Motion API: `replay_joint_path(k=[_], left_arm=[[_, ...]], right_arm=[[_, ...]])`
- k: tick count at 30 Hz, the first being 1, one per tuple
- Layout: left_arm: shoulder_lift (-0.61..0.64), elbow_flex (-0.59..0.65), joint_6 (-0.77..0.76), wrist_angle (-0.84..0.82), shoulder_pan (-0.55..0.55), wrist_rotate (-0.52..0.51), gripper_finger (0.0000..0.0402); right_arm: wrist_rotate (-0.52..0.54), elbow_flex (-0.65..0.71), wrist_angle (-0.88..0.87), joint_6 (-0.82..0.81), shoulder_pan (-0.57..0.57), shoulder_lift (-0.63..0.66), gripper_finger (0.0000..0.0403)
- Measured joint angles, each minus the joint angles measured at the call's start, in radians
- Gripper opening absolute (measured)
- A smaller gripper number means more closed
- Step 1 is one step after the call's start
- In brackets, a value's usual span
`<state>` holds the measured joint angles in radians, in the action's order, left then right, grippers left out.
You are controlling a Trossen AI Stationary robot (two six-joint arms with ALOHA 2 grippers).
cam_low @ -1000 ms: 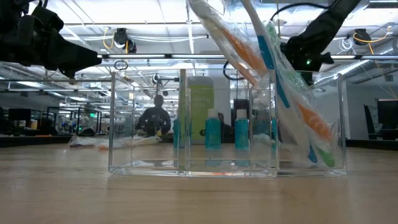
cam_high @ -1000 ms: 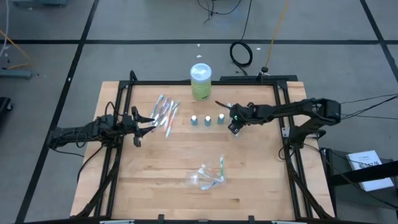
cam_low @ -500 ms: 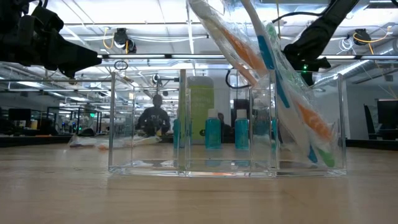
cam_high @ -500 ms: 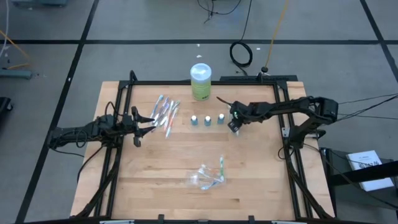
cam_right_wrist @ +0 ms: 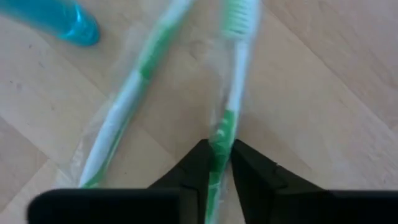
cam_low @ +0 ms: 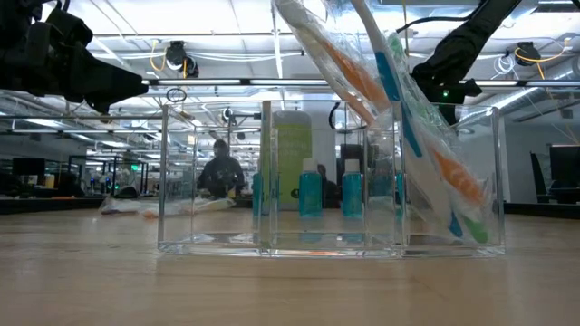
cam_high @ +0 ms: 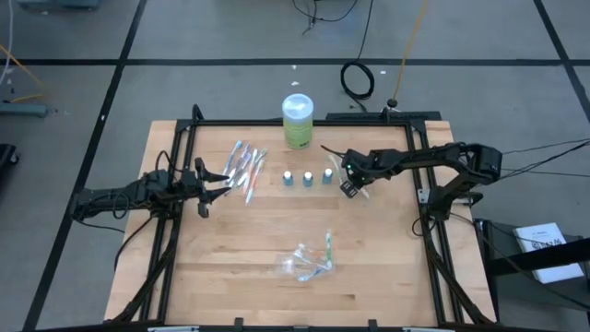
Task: Pick & Place toothbrushing station
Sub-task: Put the green toothbrush into the transparent organizer
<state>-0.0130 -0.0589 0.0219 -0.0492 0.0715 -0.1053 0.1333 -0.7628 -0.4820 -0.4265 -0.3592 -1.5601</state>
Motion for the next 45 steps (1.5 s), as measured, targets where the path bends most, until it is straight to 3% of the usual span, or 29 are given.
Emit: replay_joint_path(k=[5, 13, 20, 24, 28, 39, 45], left_arm=[[0.000, 0.000, 0.000, 0.000, 0.000, 0.000, 0.0166], [0.000, 0.000, 0.000, 0.000, 0.000, 0.000, 0.0166], [0.000, 0.000, 0.000, 0.000, 0.000, 0.000, 0.0166], [0.000, 0.000, 0.000, 0.000, 0.000, 0.000, 0.0166], [0.000, 0.000, 0.000, 0.000, 0.000, 0.000, 0.0166], [0.000, 0.000, 0.000, 0.000, 0.000, 0.000, 0.0166], [0.000, 0.000, 0.000, 0.000, 0.000, 0.000, 0.0166]], right_arm=[[0.003, 0.001, 0.007, 0.034, 0.000, 0.016, 0.0011], [0.082, 0.007, -0.006, 0.054, 0.032, 0.155, 0.0012], [0.129, 0.005, 0.043, 0.047, 0.134, 0.342, 0.0011], [0.144, 0.005, 0.107, 0.025, 0.260, 0.430, 0.0011], [0.236, 0.005, 0.160, -0.006, 0.422, 0.479, 0.0011], [0.637, 0.005, 0.215, -0.121, 0.850, 0.481, 0.0011], [0.675, 0.128, 0.698, 0.026, 1.017, 0.445, 0.0011]])
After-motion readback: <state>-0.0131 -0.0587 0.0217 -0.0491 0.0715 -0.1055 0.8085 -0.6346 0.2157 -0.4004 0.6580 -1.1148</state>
